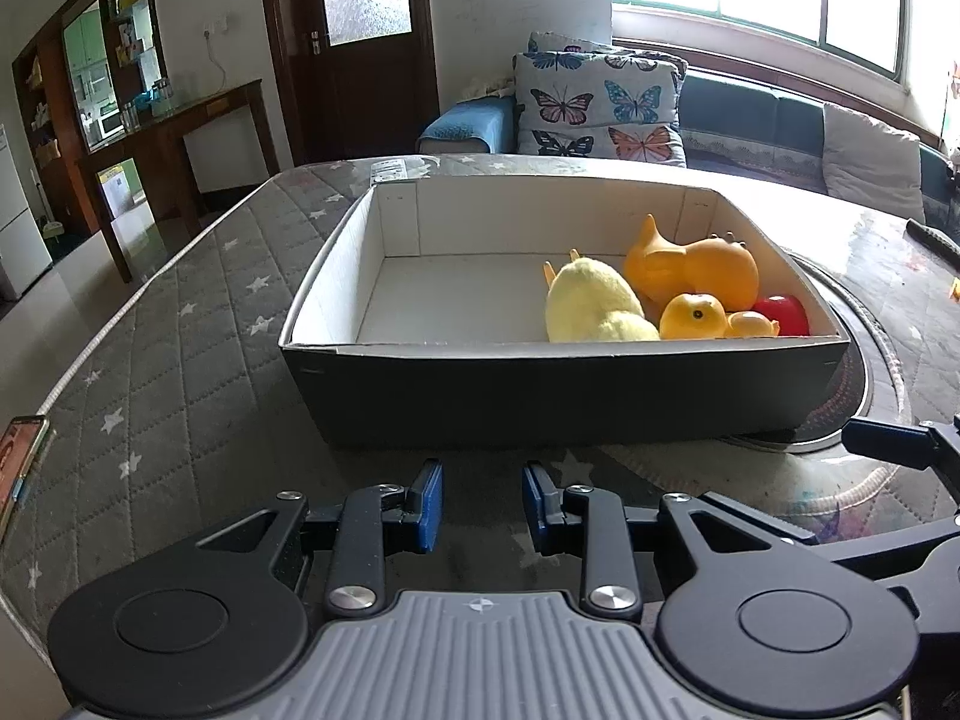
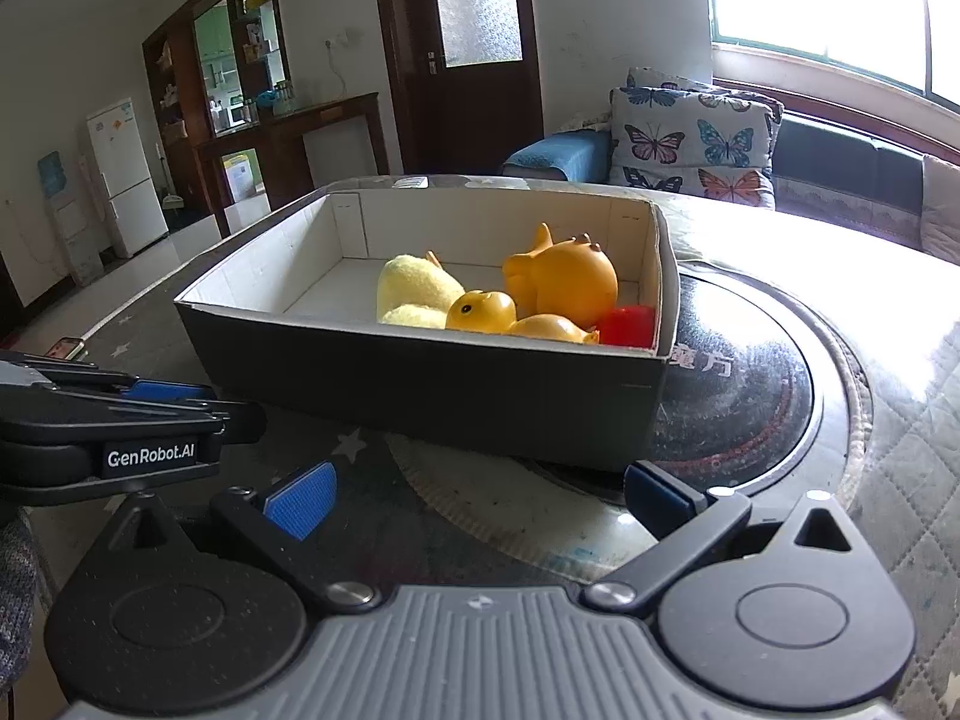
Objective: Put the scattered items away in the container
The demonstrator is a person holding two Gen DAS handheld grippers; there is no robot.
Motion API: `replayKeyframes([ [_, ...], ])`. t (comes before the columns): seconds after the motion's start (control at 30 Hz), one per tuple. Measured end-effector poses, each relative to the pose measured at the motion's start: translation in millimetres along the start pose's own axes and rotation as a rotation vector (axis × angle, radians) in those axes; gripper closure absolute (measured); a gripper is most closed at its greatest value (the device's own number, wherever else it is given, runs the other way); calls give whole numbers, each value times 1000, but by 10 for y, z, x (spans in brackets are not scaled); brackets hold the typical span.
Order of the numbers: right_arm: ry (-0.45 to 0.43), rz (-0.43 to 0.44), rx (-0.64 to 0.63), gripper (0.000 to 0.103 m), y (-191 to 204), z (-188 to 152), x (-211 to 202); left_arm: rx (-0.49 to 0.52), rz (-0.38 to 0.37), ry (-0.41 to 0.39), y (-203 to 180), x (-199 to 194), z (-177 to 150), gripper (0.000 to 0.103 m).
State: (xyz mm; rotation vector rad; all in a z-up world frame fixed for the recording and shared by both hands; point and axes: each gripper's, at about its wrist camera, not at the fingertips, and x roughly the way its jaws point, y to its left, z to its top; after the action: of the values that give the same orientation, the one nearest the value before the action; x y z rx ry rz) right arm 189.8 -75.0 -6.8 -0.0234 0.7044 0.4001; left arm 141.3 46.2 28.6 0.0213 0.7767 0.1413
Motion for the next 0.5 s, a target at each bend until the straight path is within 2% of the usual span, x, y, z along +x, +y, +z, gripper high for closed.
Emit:
replayKeyframes([
  [0.5,34,-12,3,0,-25,98,120,-4,5,14,31,86,71,72],
])
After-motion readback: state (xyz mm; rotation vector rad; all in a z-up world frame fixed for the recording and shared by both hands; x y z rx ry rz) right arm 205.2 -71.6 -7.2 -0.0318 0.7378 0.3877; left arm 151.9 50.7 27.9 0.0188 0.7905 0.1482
